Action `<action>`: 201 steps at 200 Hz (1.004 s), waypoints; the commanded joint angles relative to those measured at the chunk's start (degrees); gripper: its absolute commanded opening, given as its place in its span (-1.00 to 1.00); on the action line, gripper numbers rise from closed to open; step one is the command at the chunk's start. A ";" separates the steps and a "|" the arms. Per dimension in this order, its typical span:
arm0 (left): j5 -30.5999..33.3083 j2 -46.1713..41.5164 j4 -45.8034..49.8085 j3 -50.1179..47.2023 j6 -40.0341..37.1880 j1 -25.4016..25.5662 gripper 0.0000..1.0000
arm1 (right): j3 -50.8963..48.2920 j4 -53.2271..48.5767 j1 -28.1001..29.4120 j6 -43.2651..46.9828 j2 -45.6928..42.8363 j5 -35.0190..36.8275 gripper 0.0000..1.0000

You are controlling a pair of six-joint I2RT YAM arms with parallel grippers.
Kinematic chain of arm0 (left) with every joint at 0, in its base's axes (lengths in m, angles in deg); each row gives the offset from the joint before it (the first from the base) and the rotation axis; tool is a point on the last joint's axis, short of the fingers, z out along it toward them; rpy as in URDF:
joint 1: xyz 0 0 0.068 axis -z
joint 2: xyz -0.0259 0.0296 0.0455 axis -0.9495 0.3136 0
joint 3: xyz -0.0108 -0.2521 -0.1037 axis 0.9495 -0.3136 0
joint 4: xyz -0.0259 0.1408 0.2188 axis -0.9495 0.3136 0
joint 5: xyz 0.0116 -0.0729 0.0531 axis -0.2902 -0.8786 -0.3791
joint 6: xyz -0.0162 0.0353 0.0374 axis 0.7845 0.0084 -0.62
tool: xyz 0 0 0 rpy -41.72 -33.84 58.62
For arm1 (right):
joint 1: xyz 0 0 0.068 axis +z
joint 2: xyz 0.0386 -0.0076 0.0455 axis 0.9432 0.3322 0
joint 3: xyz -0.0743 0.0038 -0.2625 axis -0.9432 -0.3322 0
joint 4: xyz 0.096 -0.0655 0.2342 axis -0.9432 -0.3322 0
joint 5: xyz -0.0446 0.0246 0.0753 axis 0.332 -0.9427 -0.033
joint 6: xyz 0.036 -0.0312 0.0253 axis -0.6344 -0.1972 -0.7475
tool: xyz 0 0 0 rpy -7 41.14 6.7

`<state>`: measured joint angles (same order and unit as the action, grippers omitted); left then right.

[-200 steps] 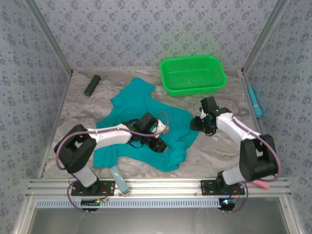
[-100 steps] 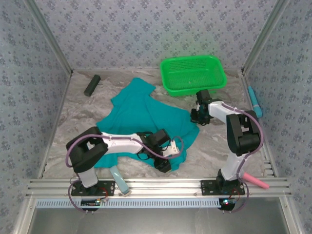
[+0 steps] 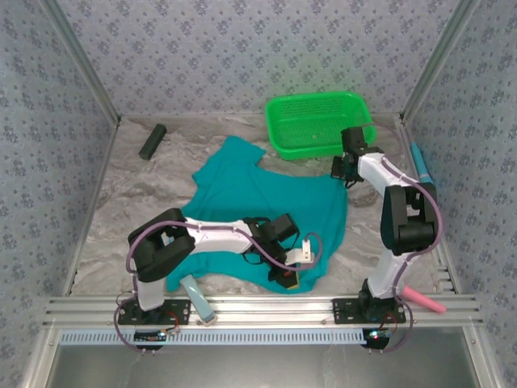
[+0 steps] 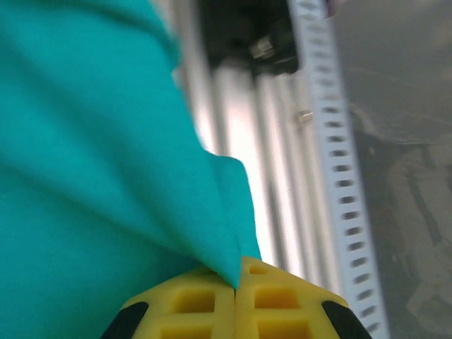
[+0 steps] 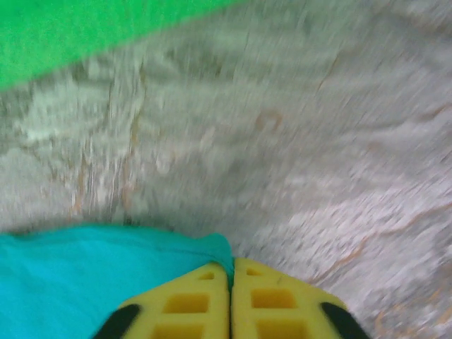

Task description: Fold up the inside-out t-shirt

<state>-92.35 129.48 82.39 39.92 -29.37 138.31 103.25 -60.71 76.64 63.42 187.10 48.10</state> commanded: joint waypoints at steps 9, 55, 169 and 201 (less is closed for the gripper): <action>-9.57 -1.03 0.43 3.35 -2.70 0.71 -0.80 | 3.72 -0.87 -0.61 3.40 2.86 4.75 -0.45; 0.55 -3.25 -1.59 2.72 4.32 -1.58 -0.23 | -4.67 -9.16 -0.59 -5.94 -9.30 -3.97 -0.12; 38.18 -5.88 -4.78 -2.83 25.90 -35.09 -0.20 | -32.74 -4.17 10.62 -14.75 -22.44 -12.90 -0.34; 38.16 0.51 -4.53 -0.39 27.53 -38.18 -0.20 | -28.37 -1.56 7.75 -12.01 -14.47 -7.50 -0.52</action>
<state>-56.68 125.17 77.21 36.75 -5.27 101.54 71.58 -66.28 86.54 49.17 167.99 35.81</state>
